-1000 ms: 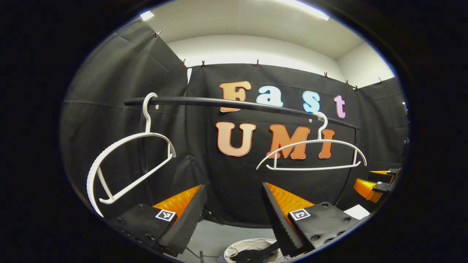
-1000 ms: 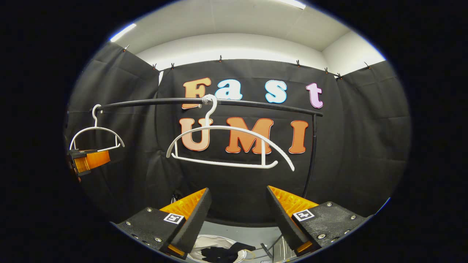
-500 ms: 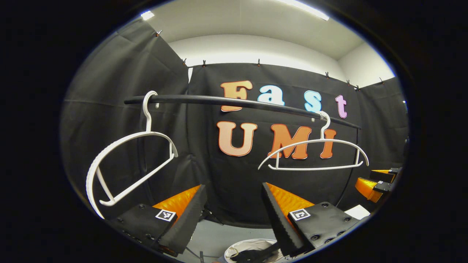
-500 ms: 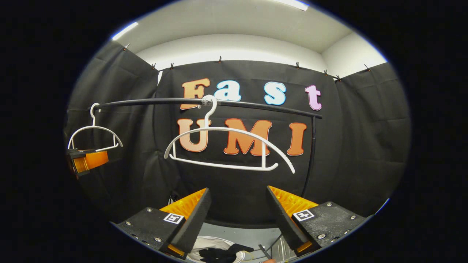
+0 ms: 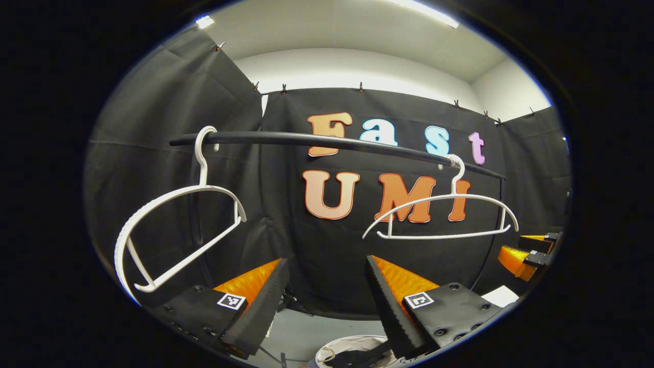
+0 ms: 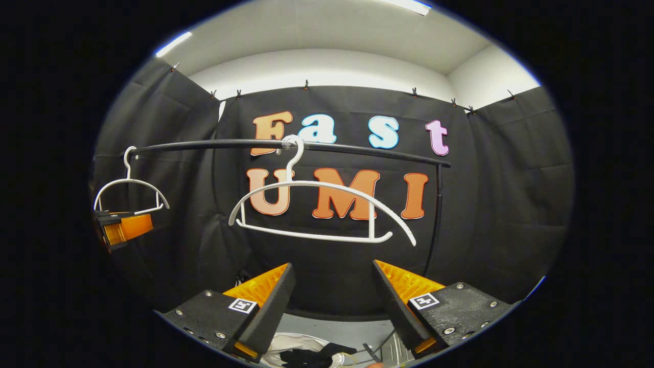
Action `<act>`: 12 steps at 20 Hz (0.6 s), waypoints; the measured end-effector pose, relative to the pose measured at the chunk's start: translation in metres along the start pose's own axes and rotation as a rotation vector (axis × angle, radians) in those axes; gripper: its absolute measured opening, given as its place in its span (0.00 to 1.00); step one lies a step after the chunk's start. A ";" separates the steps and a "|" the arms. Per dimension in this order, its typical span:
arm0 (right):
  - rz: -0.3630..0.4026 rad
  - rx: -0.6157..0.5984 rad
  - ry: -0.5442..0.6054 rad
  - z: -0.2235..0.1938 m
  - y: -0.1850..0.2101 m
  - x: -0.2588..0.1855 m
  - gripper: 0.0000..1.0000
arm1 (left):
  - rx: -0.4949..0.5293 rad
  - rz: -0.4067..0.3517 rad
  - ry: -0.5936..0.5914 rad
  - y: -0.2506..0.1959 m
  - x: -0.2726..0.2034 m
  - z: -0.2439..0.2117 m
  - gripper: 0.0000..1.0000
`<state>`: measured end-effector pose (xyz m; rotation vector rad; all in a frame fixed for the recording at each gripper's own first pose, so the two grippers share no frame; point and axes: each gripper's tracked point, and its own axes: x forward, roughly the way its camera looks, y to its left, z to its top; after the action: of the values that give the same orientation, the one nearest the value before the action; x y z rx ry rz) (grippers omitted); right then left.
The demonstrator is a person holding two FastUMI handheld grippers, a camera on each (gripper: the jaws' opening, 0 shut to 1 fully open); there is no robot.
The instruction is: Grasp the clothes on the hanger with both hands and then place them into the laundry hamper below.
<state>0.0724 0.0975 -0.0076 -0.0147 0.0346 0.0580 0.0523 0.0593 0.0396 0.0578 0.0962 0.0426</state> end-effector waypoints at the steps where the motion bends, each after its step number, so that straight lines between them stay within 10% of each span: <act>1: -0.003 -0.001 0.000 0.000 0.001 0.001 0.93 | -0.002 -0.003 -0.002 0.000 0.000 0.002 0.94; 12: -0.017 -0.001 0.008 -0.003 0.014 0.004 0.93 | 0.007 -0.036 -0.013 0.002 0.007 0.004 0.94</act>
<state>0.0752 0.1121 -0.0109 -0.0158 0.0423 0.0409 0.0594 0.0613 0.0429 0.0634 0.0848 0.0064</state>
